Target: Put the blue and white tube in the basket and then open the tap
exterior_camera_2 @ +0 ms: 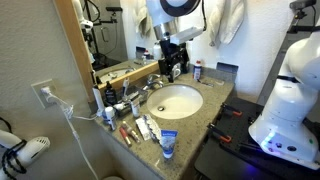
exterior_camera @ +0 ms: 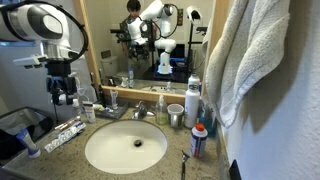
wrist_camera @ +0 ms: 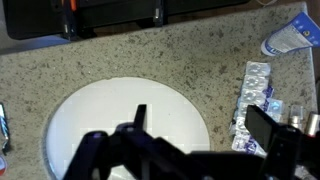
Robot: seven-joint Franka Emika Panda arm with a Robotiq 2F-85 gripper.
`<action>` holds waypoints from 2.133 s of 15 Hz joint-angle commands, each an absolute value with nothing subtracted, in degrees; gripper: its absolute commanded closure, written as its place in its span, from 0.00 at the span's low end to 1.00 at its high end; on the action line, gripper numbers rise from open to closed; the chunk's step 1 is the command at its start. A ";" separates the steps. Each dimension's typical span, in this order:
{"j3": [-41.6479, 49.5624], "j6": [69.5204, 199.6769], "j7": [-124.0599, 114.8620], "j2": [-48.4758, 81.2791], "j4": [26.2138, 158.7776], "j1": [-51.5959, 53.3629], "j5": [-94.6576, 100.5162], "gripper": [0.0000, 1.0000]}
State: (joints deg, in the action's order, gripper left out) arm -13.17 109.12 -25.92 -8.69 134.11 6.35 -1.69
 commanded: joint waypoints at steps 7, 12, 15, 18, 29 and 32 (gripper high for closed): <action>-16.55 120.24 -17.44 -0.14 131.87 14.73 -3.60 0.00; -17.18 127.08 -2.50 1.24 133.65 16.45 -8.58 0.00; -17.59 125.61 7.75 1.73 133.92 16.64 -15.41 0.00; -17.78 122.82 16.70 1.88 133.91 16.61 -22.31 0.00; -18.91 126.90 17.29 4.69 138.80 18.19 -20.35 0.00; -19.45 132.83 17.15 5.88 140.15 18.44 -20.43 0.00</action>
State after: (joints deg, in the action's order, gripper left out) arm -18.81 127.54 18.70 5.21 138.67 18.06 -21.15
